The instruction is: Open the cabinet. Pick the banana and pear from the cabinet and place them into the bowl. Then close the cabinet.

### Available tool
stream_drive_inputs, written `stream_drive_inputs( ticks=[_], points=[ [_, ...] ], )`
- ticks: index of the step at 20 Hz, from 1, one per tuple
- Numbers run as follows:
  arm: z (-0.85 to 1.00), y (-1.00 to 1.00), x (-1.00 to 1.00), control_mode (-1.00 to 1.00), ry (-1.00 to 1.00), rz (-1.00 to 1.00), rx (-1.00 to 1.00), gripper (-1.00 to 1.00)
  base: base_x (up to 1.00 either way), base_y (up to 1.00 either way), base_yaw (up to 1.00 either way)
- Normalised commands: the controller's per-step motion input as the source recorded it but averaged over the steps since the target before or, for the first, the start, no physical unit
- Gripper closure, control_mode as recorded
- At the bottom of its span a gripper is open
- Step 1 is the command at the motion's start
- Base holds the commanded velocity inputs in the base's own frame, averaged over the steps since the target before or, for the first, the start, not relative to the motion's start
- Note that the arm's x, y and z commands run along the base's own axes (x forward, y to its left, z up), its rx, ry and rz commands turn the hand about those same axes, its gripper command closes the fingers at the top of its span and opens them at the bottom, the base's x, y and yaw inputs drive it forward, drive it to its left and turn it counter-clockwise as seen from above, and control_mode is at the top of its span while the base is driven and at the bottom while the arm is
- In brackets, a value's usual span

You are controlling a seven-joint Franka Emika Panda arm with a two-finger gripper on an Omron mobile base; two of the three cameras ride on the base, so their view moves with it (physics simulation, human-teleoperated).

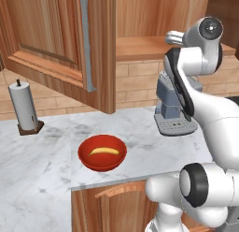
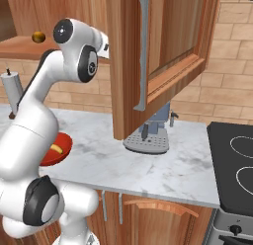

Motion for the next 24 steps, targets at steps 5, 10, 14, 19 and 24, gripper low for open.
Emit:
stream_drive_inputs(
  ticks=[5, 10, 14, 19, 24],
  points=[
    [0.01, -0.01, 0.28, -1.0, 0.07, 0.01, 0.01, -1.0, 0.0, 0.0, 0.0],
    [0.0, -0.08, 0.4, -1.0, 0.12, 0.0, 0.01, -1.0, 0.0, 0.0, 0.0],
    [0.0, -0.15, 0.39, -1.0, 0.06, 0.0, 0.0, -1.0, 0.0, 0.0, 0.0],
    [0.0, -0.14, 0.38, -1.0, 0.0, 0.0, 0.0, -1.0, 0.0, 0.0, 0.0],
    [-0.03, -0.05, 0.36, -1.0, 0.0, 0.0, 0.0, -1.0, 0.0, 0.0, 0.0]
  ],
)
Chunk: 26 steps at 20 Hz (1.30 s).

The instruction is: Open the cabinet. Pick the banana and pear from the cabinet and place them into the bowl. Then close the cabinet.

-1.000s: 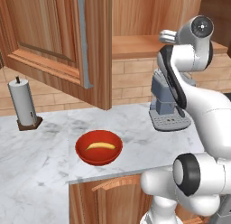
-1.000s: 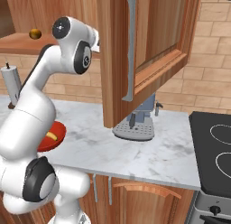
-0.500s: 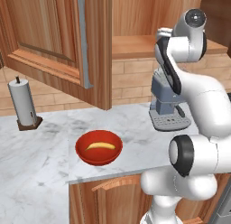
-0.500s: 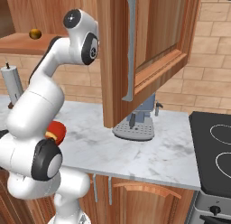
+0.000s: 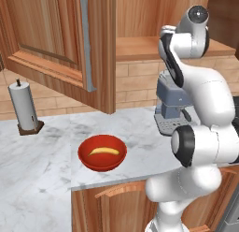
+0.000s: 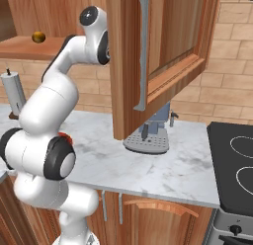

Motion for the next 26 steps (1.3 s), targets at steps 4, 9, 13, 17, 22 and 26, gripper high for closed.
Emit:
stream_drive_inputs(
  ticks=[4, 9, 13, 17, 22, 26],
  points=[
    [-0.03, 0.0, 0.39, -1.0, 0.0, 0.0, 0.0, -1.0, 0.0, 0.0, 0.0],
    [-0.14, 0.0, 0.41, -1.0, 0.0, 0.0, 0.0, -1.0, 0.0, 0.0, 0.0],
    [-0.12, -0.04, 0.38, -1.0, 0.0, 0.0, 0.0, -1.0, 0.0, 0.0, 0.0],
    [-0.03, -0.09, 0.39, -1.0, 0.0, 0.0, 0.0, -1.0, 0.0, 0.0, 0.0],
    [0.0, -0.08, 0.44, -1.0, 0.0, 0.0, 0.0, -1.0, 0.0, 0.0, 0.0],
    [-0.03, -0.03, 0.34, -1.0, 0.0, 0.0, 0.0, -1.0, 0.0, 0.0, 0.0]
  ],
)
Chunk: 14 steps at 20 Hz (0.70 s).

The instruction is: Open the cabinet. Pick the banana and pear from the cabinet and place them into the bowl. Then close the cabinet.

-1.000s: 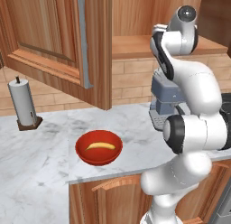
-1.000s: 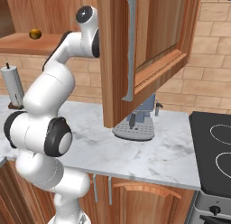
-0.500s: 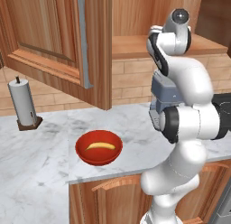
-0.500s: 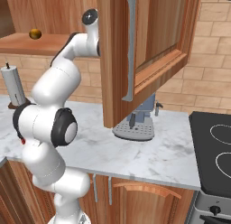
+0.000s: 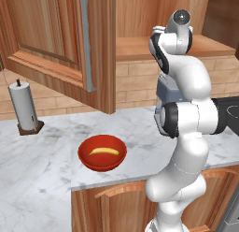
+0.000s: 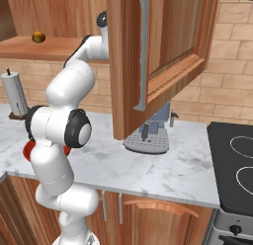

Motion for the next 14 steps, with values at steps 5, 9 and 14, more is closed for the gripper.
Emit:
stream_drive_inputs(
  ticks=[5, 9, 14],
  points=[
    [-0.02, 0.0, 0.23, -1.0, 0.0, 0.0, 0.0, 1.0, 0.0, 0.0, 0.0],
    [-0.08, -0.02, 0.13, -1.0, 0.0, 0.0, 0.0, 1.0, 0.0, 0.0, 0.0],
    [-0.07, -0.04, 0.02, -1.0, 0.0, 0.0, 0.0, 1.0, 0.0, 0.0, 0.0]
  ],
)
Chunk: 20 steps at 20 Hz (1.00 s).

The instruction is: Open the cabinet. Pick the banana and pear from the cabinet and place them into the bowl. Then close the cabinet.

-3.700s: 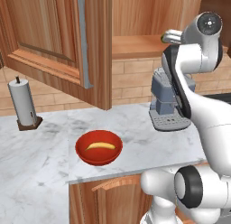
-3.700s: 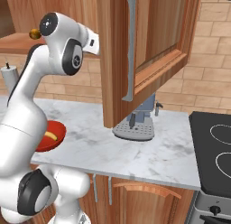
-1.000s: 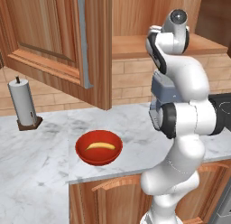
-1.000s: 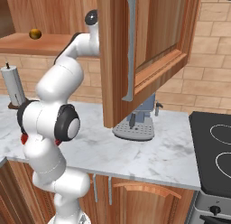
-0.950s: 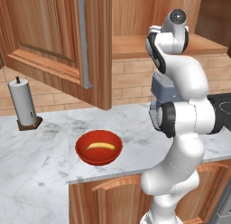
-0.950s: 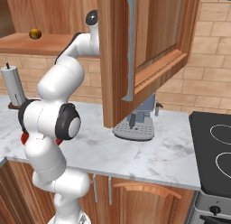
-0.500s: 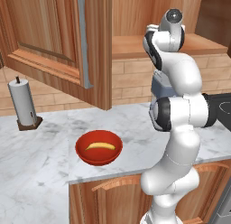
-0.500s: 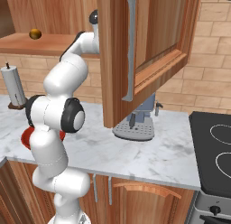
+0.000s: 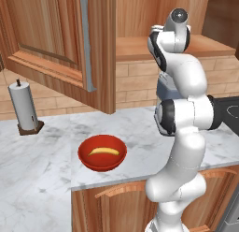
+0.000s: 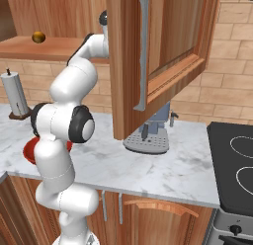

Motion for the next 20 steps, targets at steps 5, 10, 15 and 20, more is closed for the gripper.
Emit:
stream_drive_inputs(
  ticks=[5, 10, 15, 20],
  points=[
    [-0.03, 0.0, 0.0, -1.0, 0.01, 0.0, 0.0, 1.0, 0.0, 0.0, 0.0],
    [0.0, 0.0, -0.37, -1.0, -0.11, 0.0, 0.0, 1.0, 0.0, 0.0, 0.0],
    [0.09, 0.0, -0.79, -1.0, -0.13, 0.0, 0.0, 1.0, 0.0, 0.0, 0.0],
    [0.08, 0.0, -1.0, -1.0, -0.04, 0.02, 0.0, 1.0, 0.0, 0.0, 0.0]
  ],
)
